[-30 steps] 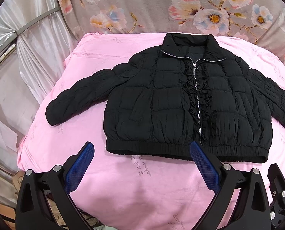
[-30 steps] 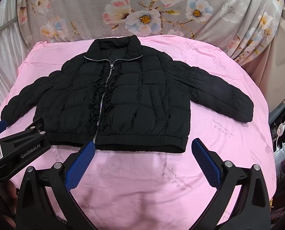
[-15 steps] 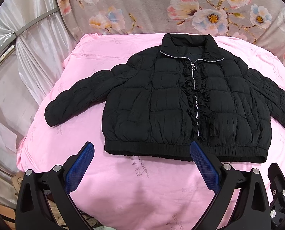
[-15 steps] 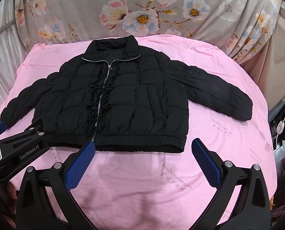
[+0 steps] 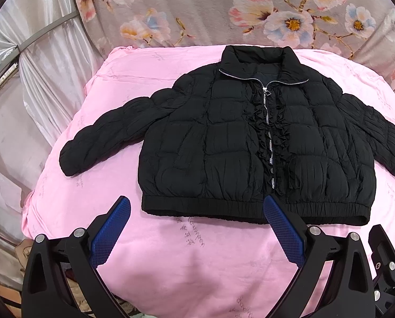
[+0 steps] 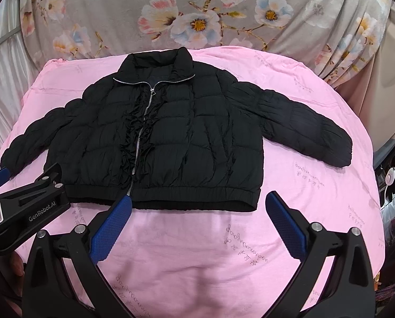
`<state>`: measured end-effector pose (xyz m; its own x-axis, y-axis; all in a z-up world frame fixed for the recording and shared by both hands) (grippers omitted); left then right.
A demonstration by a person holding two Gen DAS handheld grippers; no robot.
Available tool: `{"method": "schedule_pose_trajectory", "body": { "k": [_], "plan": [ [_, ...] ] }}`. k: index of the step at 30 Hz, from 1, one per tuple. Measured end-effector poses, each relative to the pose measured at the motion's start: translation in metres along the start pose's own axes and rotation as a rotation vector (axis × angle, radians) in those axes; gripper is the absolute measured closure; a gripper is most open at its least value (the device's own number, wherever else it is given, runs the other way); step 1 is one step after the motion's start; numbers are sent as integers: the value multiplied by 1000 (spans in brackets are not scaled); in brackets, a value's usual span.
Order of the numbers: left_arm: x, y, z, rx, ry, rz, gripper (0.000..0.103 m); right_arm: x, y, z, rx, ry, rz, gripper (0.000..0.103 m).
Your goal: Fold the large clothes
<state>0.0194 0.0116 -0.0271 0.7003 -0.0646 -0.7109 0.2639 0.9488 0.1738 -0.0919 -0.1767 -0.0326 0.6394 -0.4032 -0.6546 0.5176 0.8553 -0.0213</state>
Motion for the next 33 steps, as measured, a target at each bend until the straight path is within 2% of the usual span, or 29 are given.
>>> {"method": "schedule_pose_trajectory", "body": {
  "k": [30,33],
  "plan": [
    [14,-3,-3,-4,19,11,5,3,9,-7,8,11,6,5],
    [14,-3,-3,-2,19,12,5,9,8,0,12,19,15,5]
  ]
}}
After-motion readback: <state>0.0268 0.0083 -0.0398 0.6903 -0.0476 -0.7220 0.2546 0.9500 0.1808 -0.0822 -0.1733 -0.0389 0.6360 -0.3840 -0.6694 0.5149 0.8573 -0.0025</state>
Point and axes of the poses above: each gripper's, at about its wrist camera, not at the fingertips, and x roughly the way its jaws point, y to its left, z to its top, the point moved 4 cm from there along x, roughly the way its jaws point, and after that the axes turned 8 degrees about -y, right-handed, at the moved point
